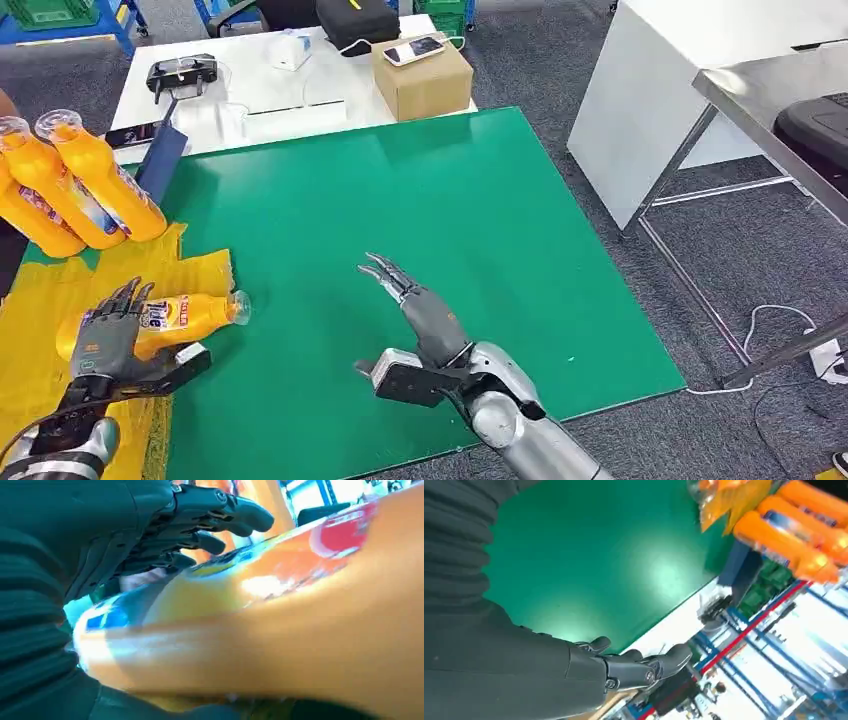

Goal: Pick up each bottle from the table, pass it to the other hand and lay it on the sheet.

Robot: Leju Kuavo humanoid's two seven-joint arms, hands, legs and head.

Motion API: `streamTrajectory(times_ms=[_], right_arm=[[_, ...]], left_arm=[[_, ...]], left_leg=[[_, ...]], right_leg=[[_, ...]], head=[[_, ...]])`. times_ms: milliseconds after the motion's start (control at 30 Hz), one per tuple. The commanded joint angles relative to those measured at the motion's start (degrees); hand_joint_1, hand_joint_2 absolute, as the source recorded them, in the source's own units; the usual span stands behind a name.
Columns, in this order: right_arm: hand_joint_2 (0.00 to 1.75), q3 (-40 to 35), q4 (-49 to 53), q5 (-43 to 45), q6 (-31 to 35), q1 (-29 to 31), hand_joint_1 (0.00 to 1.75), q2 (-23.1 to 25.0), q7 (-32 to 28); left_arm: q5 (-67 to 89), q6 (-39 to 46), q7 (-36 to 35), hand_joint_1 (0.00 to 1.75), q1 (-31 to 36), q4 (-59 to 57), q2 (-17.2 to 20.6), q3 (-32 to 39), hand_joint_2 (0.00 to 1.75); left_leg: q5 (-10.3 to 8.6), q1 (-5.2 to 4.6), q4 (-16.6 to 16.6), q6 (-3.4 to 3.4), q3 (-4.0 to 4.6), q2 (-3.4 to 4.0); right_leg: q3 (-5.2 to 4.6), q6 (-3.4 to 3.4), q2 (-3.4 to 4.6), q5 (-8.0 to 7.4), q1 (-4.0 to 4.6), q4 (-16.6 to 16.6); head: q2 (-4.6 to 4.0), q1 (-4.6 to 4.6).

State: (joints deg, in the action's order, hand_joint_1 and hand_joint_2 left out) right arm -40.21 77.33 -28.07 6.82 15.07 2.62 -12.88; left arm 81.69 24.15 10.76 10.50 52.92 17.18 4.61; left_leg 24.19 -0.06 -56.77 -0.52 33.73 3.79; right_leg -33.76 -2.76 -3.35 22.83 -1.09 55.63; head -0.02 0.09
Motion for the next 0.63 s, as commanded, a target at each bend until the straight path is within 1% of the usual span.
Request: streamTrajectory(times_ms=[33, 67, 100, 133, 200, 233, 267, 333, 367, 400, 467, 533, 600, 633], right_arm=[[0.0, 8.8, 4.69, 1.78, 3.11, -7.7, 0.0, 2.71, -2.05], [0.0, 9.72, 4.62, 2.24, 3.0, -8.46, 0.0, 3.25, -2.78], [0.0, 10.24, 4.65, 2.69, 2.67, -9.15, 0.0, 3.74, -3.49], [0.0, 10.92, 5.08, 2.39, 2.69, -10.13, 0.0, 4.26, -3.88], [0.0, 11.08, 5.59, 1.97, 2.65, -10.81, 0.0, 4.45, -4.12], [0.0, 11.08, 5.59, 1.97, 2.65, -10.81, 0.0, 4.45, -4.12], [0.0, 11.07, 5.76, 1.89, 2.65, -10.85, 0.0, 4.51, -4.14], [0.0, 11.16, 5.72, 1.84, 2.63, -10.74, 0.0, 4.56, -4.15], [0.0, 11.16, 5.72, 1.84, 2.63, -10.74, 0.0, 4.56, -4.15], [0.0, 11.48, 5.69, 1.78, 2.49, -10.88, 0.0, 4.92, -4.22], [0.0, 11.54, 6.55, 1.14, 2.59, -12.18, 0.0, 5.55, -4.58], [0.0, 10.92, 7.6, -0.1, 3.5, -13.41, 0.0, 6.02, -5.31], [0.0, 10.2, 7.94, -1.14, 4.1, -13.64, 0.0, 6.11, -5.38], [0.0, 10.03, 8.28, -0.6, 4.05, -13.93, 0.0, 6.15, -5.54]], left_arm=[[-40.16, -22.11, 18.35, 0.0, -14.23, 32.84, -12.38, 3.36, 0.0], [-44.14, -23.51, 21.47, 0.0, -15.69, 36.42, -14.72, 2.05, 0.0], [-45.49, -23.94, 21.76, 0.0, -16.87, 39.0, -17.02, 0.96, 0.0], [-46.35, -23.47, 22.06, 0.0, -17.92, 41.6, -18.96, -1.61, 0.0], [-46.23, -22.35, 20.91, 0.0, -18.49, 42.71, -19.26, -3.96, 0.0], [-46.23, -22.35, 20.91, 0.0, -18.49, 42.71, -19.26, -3.96, 0.0], [-46.44, -22.17, 20.83, 0.0, -18.26, 42.16, -18.7, -3.83, 0.0], [-46.97, -22.06, 21.0, 0.0, -18.08, 41.73, -18.23, -3.28, 0.0], [-46.97, -22.06, 21.0, 0.0, -18.08, 41.73, -18.23, -3.28, 0.0], [-51.1, -24.17, 23.75, 0.0, -18.0, 41.9, -19.45, -2.74, 0.0], [-55.36, -27.91, 26.17, 0.0, -19.75, 45.5, -22.68, -5.78, 0.0], [-57.95, -30.54, 25.75, 0.0, -21.32, 47.89, -24.29, -10.89, 0.0], [-57.62, -29.19, 25.2, 0.0, -21.47, 47.92, -24.5, -13.74, 0.0], [-59.88, -28.96, 25.41, 0.0, -21.08, 47.44, -24.3, -14.99, 0.0]], left_leg=[[0.13, 0.09, -0.1, 0.0, 0.07, -0.55], [0.07, 0.03, -0.08, -0.03, 0.14, -0.47], [0.17, 0.05, -0.13, -0.05, 0.12, -0.61], [0.09, -0.03, -0.03, -0.07, 0.17, -0.7], [0.13, -0.02, -0.11, -0.08, 0.31, -0.63], [0.11, -0.11, -0.07, -0.14, 0.41, -0.56], [0.2, -0.07, -0.16, -0.14, 0.38, -0.74], [0.2, -0.15, -0.08, -0.18, 0.55, -0.44], [0.26, -0.14, -0.09, -0.16, 0.43, -0.51], [0.21, -0.18, -0.07, -0.17, 0.48, -0.55], [0.23, -0.12, -0.09, -0.16, 0.47, -0.6], [0.24, -0.15, -0.1, -0.2, 0.5, -0.56], [0.24, -0.15, -0.11, -0.21, 0.5, -0.61], [0.3, -0.12, -0.15, -0.2, 0.46, -0.72]], right_leg=[[0.04, 0.08, -0.02, 0.16, 0.04, -0.02], [-0.07, 0.03, -0.07, 0.11, -0.01, -0.02], [0.02, 0.04, 0.0, 0.2, -0.03, -0.02], [0.05, 0.0, -0.21, 0.15, -0.13, -0.08], [-0.08, 0.0, -0.13, 0.11, -0.09, -0.09], [-0.18, -0.03, -0.18, 0.08, -0.15, -0.13], [-0.12, 0.01, -0.15, 0.15, -0.12, -0.11], [-0.32, 0.03, -0.02, 0.04, -0.17, -0.14], [-0.24, 0.08, 0.06, 0.09, -0.19, -0.12], [-0.27, 0.06, -0.07, 0.07, -0.21, -0.13], [-0.24, 0.08, -0.06, 0.08, -0.14, -0.14], [-0.3, 0.03, -0.08, 0.09, -0.14, -0.13], [-0.28, 0.01, -0.14, 0.11, -0.12, -0.13], [-0.21, 0.03, -0.12, 0.16, -0.11, -0.12]], head=[[0.0, 0.02], [0.0, 0.04], [0.0, 0.02], [0.0, 0.0], [0.0, 0.02], [0.0, 0.04], [0.0, 0.13], [0.0, 0.04], [0.0, 0.0], [0.0, 0.04], [0.0, 0.04], [0.0, 0.02], [0.0, 0.0], [0.0, 0.02]])
